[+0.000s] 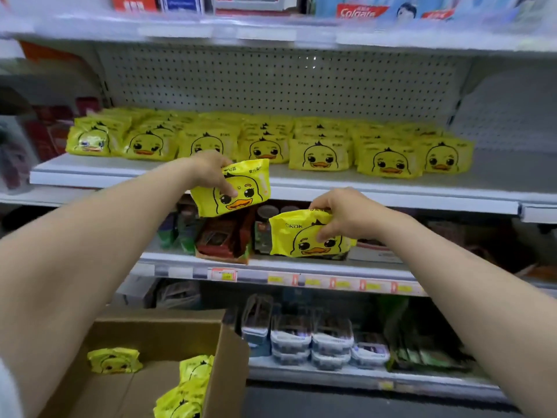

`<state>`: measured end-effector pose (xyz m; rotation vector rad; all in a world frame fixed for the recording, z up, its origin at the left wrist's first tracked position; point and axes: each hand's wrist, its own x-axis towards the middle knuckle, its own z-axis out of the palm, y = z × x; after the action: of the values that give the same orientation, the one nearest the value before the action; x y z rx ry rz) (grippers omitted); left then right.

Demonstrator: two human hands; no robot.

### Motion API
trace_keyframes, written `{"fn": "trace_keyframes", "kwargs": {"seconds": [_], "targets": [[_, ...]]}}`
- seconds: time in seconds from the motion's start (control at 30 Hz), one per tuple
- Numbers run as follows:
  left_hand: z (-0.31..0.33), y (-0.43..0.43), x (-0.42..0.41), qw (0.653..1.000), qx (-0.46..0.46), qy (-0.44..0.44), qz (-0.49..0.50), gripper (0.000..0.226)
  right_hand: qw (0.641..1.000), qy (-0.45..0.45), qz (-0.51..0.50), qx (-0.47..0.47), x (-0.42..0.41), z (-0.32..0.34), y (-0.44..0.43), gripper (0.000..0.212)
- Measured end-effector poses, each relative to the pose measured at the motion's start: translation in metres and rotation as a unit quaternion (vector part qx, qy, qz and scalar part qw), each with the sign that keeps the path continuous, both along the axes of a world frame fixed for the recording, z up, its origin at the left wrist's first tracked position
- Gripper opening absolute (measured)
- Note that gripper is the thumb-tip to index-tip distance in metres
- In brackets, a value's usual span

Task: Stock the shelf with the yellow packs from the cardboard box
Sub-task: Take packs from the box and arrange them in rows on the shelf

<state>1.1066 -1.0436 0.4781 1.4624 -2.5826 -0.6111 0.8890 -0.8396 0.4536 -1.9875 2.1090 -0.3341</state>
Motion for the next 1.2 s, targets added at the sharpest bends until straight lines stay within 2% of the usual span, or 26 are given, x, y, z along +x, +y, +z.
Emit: {"fn": "trace_keyframes", "kwargs": {"seconds": [0.1, 0.23, 0.3, 0.37, 0.43, 0.57, 0.7, 0.87, 1.03, 1.1, 1.2], "targets": [[0.01, -0.028, -0.033, 1.0, -0.009, -0.002, -0.027, 0.067, 1.0, 0.026, 0.0, 0.006, -0.023, 0.01, -0.011, 0.04], [0.017, -0.072, -0.076, 0.997, -0.043, -0.056, -0.039, 0.087, 0.999, 0.008, -0.038, 0.015, -0.056, 0.017, -0.038, 0.059], [0.02, -0.09, -0.091, 0.994, -0.045, -0.091, -0.03, 0.093, 0.999, -0.009, -0.045, 0.022, -0.069, 0.02, -0.05, 0.051], [0.023, -0.105, -0.104, 0.992, -0.033, -0.122, -0.027, 0.09, 0.999, -0.002, -0.037, 0.014, -0.075, 0.028, -0.058, 0.037], [0.026, -0.117, -0.116, 0.988, -0.039, -0.142, -0.051, 0.088, 0.999, -0.004, -0.036, 0.003, -0.078, 0.034, -0.064, 0.041], [0.03, -0.135, -0.137, 0.967, -0.113, -0.185, -0.134, 0.09, 0.999, -0.001, -0.047, 0.008, -0.089, 0.037, -0.079, 0.061], [0.03, -0.15, -0.147, 0.959, -0.112, -0.207, -0.158, 0.087, 0.998, -0.007, -0.053, 0.022, -0.097, 0.04, -0.091, 0.049], [0.027, -0.167, -0.153, 0.959, -0.125, -0.176, -0.185, 0.074, 0.998, -0.011, -0.052, 0.029, -0.098, 0.045, -0.107, 0.032], [0.025, -0.169, -0.152, 0.963, -0.13, -0.145, -0.185, 0.07, 0.998, 0.005, -0.048, 0.032, -0.09, 0.052, -0.124, 0.038], [0.03, -0.165, -0.147, 0.972, -0.13, -0.077, -0.18, 0.072, 0.999, 0.01, -0.048, 0.023, -0.086, 0.053, -0.133, 0.042], [0.051, -0.142, -0.134, 0.977, -0.056, 0.049, -0.201, 0.065, 0.998, 0.03, -0.054, 0.0, -0.078, 0.054, -0.153, 0.062]]}}
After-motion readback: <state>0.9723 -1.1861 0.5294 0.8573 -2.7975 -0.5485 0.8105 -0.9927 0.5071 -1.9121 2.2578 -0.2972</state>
